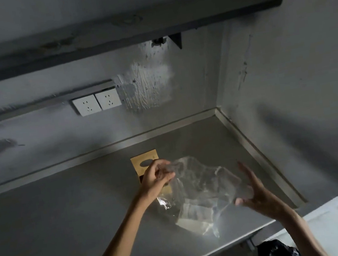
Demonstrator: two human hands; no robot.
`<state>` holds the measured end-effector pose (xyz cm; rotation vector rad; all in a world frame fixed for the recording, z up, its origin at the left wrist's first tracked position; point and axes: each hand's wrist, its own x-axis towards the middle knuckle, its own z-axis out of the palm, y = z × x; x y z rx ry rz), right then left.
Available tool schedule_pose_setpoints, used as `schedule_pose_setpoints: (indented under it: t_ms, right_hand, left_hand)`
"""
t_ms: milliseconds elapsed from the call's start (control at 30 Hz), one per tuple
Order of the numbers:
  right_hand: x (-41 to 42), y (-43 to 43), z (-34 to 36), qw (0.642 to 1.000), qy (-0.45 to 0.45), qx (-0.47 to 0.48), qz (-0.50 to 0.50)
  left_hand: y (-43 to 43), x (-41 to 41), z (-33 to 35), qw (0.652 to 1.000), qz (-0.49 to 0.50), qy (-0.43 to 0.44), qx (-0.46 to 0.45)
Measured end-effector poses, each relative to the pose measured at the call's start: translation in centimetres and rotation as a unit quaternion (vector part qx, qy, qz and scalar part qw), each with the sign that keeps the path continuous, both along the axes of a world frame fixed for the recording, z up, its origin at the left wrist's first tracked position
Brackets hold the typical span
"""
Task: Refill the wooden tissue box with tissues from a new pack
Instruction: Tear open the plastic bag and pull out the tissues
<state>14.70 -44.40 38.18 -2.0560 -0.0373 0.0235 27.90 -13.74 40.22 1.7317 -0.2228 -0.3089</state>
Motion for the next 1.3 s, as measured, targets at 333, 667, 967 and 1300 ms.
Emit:
schedule_pose_setpoints:
  t_ms: [333,667,967,1300]
  right_hand:
    - [2.9,5.1,0.8,0.983,-0.103,0.068,-0.138]
    - [1.6,4.2,5.4,0.988,-0.119,0.041,-0.088]
    - [2.0,5.6,3.7,0.989,-0.067,0.079,-0.106]
    - [4.2,7.0,3.0,0.994,-0.013,0.028,-0.105]
  left_hand:
    - [5.0,-0.2,1.5,0.997,-0.005,0.04,0.06]
    - [7.6,-6.0,5.3,0.999,0.035,-0.018,0.028]
    - [8.4,-7.8,2.9,0.993,0.106,-0.023,0.046]
    - [5.6,-4.2,6.9,0.967,-0.017,-0.105,0.231]
